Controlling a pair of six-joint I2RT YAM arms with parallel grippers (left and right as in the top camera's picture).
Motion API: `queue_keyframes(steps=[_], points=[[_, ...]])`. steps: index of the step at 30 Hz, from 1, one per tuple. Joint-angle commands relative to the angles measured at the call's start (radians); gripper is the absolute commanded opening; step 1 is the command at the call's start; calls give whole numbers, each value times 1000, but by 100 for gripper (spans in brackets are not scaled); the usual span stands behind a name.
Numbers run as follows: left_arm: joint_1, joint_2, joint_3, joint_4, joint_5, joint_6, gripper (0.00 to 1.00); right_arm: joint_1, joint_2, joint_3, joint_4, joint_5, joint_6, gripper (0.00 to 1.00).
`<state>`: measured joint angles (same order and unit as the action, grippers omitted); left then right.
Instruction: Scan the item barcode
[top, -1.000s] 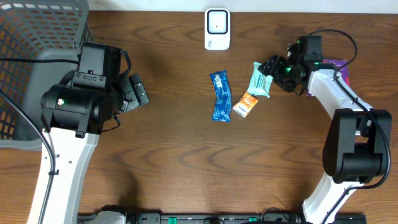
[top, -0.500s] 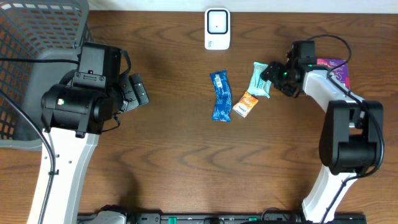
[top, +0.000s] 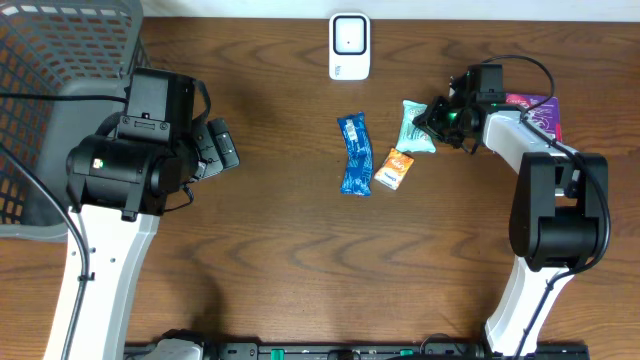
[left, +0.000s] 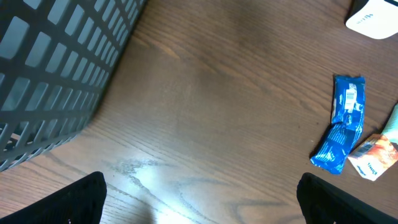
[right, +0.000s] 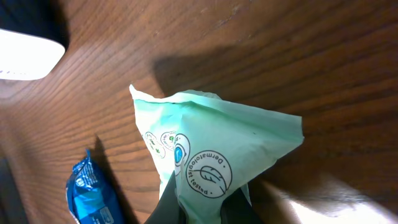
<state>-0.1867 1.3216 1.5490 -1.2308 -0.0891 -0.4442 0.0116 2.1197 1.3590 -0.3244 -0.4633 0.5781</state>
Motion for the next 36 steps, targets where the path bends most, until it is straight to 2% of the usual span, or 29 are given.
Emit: queue_keyframes(steps=[1, 8, 13, 16, 24, 27, 31, 36], points=[[3, -8, 6, -3, -17, 6, 98, 13, 23, -6, -24, -18, 26, 1], [3, -8, 6, -3, -17, 6, 98, 17, -58, 103, 38, -48, 116, 1], [3, -8, 6, -3, -17, 6, 98, 46, -64, 141, 233, -44, 267, 1], [3, -8, 6, -3, -17, 6, 98, 87, -64, 141, 378, 20, 316, 1], [3, -8, 6, -3, -17, 6, 98, 195, -32, 183, 591, 223, 439, 1], [3, -8, 6, -3, -17, 6, 98, 219, 37, 291, 590, 229, 439, 1], [3, -8, 6, -3, -17, 6, 98, 228, 162, 480, 504, 208, 438, 1], [3, -8, 6, -3, -17, 6, 98, 230, 311, 665, 432, 82, 438, 1]])
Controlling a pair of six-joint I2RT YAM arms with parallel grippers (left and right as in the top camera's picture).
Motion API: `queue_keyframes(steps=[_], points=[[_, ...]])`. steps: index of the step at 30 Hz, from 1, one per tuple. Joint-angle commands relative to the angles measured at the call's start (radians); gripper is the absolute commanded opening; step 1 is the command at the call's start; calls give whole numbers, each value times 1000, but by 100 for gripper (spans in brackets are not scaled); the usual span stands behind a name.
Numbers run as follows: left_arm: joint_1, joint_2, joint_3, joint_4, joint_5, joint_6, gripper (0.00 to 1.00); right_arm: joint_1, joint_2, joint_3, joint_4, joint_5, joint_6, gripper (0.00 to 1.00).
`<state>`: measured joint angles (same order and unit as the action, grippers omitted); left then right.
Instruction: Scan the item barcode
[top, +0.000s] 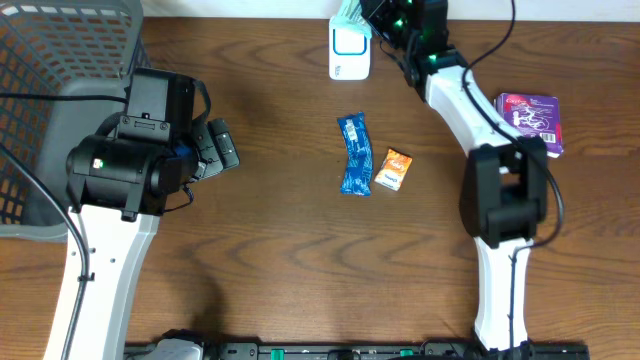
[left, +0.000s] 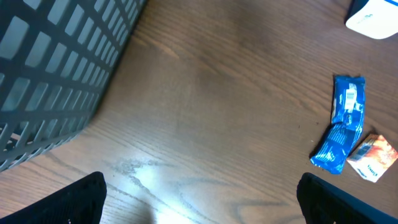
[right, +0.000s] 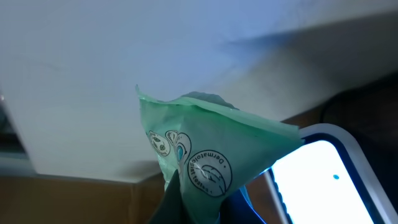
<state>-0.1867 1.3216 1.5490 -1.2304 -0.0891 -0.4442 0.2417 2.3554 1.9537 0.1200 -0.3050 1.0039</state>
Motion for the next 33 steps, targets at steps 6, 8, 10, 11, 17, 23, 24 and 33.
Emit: queue_keyframes(steps=[6, 8, 10, 11, 17, 23, 24, 33], points=[[3, -8, 6, -3, -17, 6, 98, 7, 100, 92, -47, -101, 13, 1], [3, -8, 6, -3, -17, 6, 98, 7, 100, 92, -54, -115, 13, 1], [3, -8, 6, -3, -17, 6, 98, 7, 100, 92, -67, -124, 3, 1], [3, -8, 6, -3, -17, 6, 98, 7, 100, 92, -69, -130, -15, 1], [3, -8, 6, -3, -17, 6, 98, 7, 95, 92, -127, -144, -95, 1], [3, -8, 6, -3, -17, 6, 98, -8, 44, 93, -282, 5, -249, 1], [3, -8, 6, -3, -17, 6, 98, -12, 27, 93, -302, 25, -283, 1], [3, -8, 6, -3, -17, 6, 98, -96, -186, 93, -410, 177, -476, 1]])
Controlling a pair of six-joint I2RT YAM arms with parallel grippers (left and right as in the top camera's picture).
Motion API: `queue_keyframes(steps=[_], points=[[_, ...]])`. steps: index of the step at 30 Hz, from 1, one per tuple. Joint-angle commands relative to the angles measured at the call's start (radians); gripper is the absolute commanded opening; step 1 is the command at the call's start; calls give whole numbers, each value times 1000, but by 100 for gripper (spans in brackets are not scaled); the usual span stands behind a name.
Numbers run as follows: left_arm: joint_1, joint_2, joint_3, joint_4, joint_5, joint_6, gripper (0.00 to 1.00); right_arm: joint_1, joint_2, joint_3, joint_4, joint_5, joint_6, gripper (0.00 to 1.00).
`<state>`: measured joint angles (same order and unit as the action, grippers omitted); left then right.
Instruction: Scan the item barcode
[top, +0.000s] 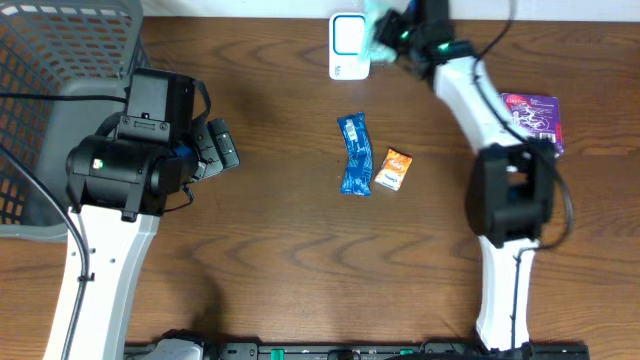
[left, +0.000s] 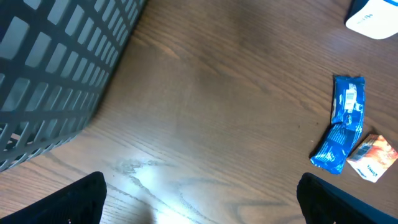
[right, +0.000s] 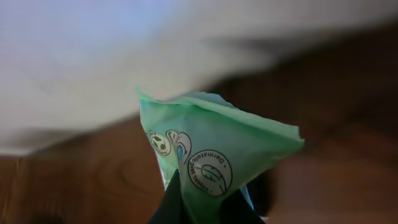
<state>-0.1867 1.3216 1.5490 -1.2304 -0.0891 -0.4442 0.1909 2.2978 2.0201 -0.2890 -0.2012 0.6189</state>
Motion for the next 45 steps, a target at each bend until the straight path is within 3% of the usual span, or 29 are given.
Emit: queue_keyframes(steps=[1, 5, 15, 25, 31, 34, 45], points=[[3, -8, 6, -3, -17, 6, 98, -63, -153, 27, -8, 72, -94, 1], [3, -8, 6, -3, -17, 6, 98, -132, -229, 27, -65, 95, -130, 1], [3, -8, 6, -3, -17, 6, 98, -341, -280, 26, -399, 504, -243, 1], [3, -8, 6, -3, -17, 6, 98, -578, -205, 25, -515, 505, -242, 1], [3, -8, 6, -3, -17, 6, 98, -655, -128, 25, -565, 503, -242, 14], [3, -8, 6, -3, -17, 6, 98, -682, -85, 25, -575, 503, -241, 32], [3, -8, 6, -3, -17, 6, 98, -727, -104, 30, -571, 387, -197, 42]])
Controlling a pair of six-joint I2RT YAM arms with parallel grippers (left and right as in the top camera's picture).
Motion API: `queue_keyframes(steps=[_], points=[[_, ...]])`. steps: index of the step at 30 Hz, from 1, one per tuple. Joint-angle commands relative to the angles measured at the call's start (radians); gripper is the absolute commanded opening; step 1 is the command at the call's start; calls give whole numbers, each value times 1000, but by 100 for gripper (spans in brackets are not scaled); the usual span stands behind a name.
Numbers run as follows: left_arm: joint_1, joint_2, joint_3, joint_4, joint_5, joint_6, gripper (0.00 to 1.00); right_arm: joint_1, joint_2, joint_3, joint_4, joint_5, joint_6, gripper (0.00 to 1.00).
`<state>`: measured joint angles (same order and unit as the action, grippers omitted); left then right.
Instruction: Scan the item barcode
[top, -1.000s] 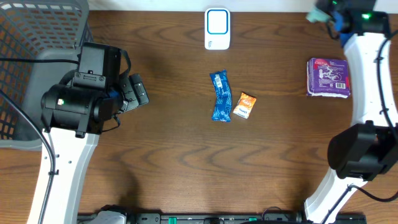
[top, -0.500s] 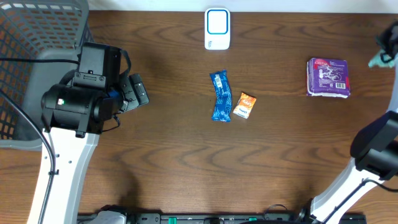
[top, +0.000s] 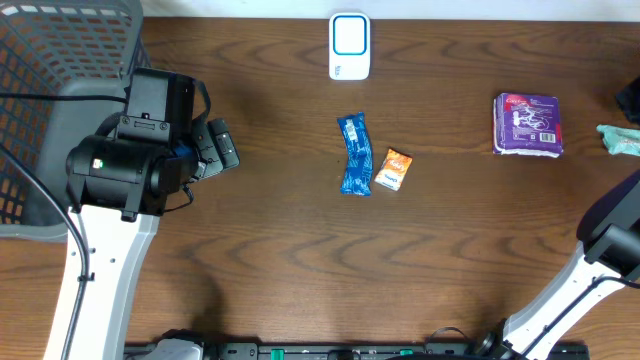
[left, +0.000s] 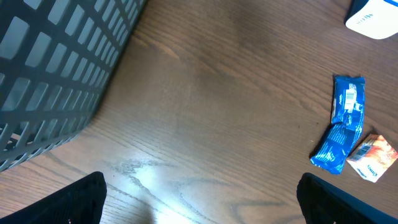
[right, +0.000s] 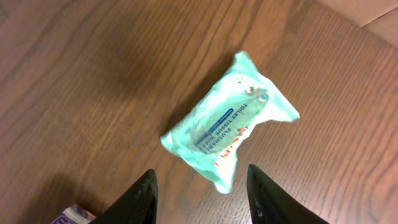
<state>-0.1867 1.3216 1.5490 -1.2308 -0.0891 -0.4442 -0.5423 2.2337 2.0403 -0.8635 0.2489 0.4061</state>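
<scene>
The mint-green wipes packet (right: 230, 140) lies flat on the table at the far right edge (top: 622, 140). My right gripper (right: 205, 198) hangs open just above it, its fingers (right: 146, 196) either side of the packet's near end without touching it. The white barcode scanner (top: 349, 45) stands at the back middle of the table. A blue packet (top: 354, 154) and a small orange packet (top: 397, 169) lie mid-table. My left gripper (left: 202, 202) is open and empty over bare wood at the left (top: 215, 148).
A purple pack (top: 528, 125) lies at the right, just left of the green packet; its corner shows in the right wrist view (right: 74, 214). A grey wire basket (top: 60, 90) fills the left back corner. The table's right edge runs close to the green packet.
My right gripper held the green packet up by the scanner; now the packet lies on the table at the far right and the gripper is open above it. The left arm is unchanged.
My right gripper was shut on the green packet on the table beside the orange one. Then it held the packet up at the scanner, and still did a moment later. Now the packet lies released at the far right, past the purple pack.
</scene>
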Motion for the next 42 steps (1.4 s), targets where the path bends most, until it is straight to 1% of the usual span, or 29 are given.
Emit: queue_keyframes(steps=[1, 4, 5, 6, 8, 9, 11, 13, 15, 17, 18, 19, 20, 28, 33, 38, 42], points=[[3, -8, 6, -3, -17, 6, 98, 10, -51, 10, 8, -90, 16, 42], [3, -8, 6, -3, -17, 6, 98, 35, -77, 10, 21, -197, 16, 44], [3, -8, 6, -3, -17, 6, 98, 47, -84, 10, 21, -261, 15, 50], [3, -8, 6, -3, -17, 6, 98, 58, -85, 10, 13, -321, 15, 58], [3, -8, 6, -3, -17, 6, 98, 79, -85, 10, -47, -447, 12, 80], [3, -8, 6, -3, -17, 6, 98, 92, -84, 6, -93, -486, -2, 84], [3, -8, 6, -3, -17, 6, 98, 115, -83, -10, -163, -483, -13, 86], [3, -8, 6, -3, -17, 6, 98, 139, -83, -37, -192, -459, -40, 88], [3, -8, 6, -3, -17, 6, 98, 163, -83, -69, -198, -396, -56, 91], [3, -8, 6, -3, -17, 6, 98, 175, -83, -94, -192, -327, -55, 91], [3, -8, 6, -3, -17, 6, 98, 175, -83, -101, -185, -317, -55, 92], [3, -8, 6, -3, -17, 6, 98, 173, -83, -111, -175, -317, -56, 96], [3, -8, 6, -3, -17, 6, 98, 167, -83, -115, -171, -319, -64, 97], [3, -8, 6, -3, -17, 6, 98, 114, -82, -119, -79, -338, -269, 99], [3, -8, 6, -3, -17, 6, 98, 111, -58, -119, -52, -425, -461, 98], [3, -8, 6, -3, -17, 6, 98, 95, 12, -119, -20, -497, -483, 86], [3, -8, 6, -3, -17, 6, 98, 63, 82, -119, -2, -655, -483, 85]])
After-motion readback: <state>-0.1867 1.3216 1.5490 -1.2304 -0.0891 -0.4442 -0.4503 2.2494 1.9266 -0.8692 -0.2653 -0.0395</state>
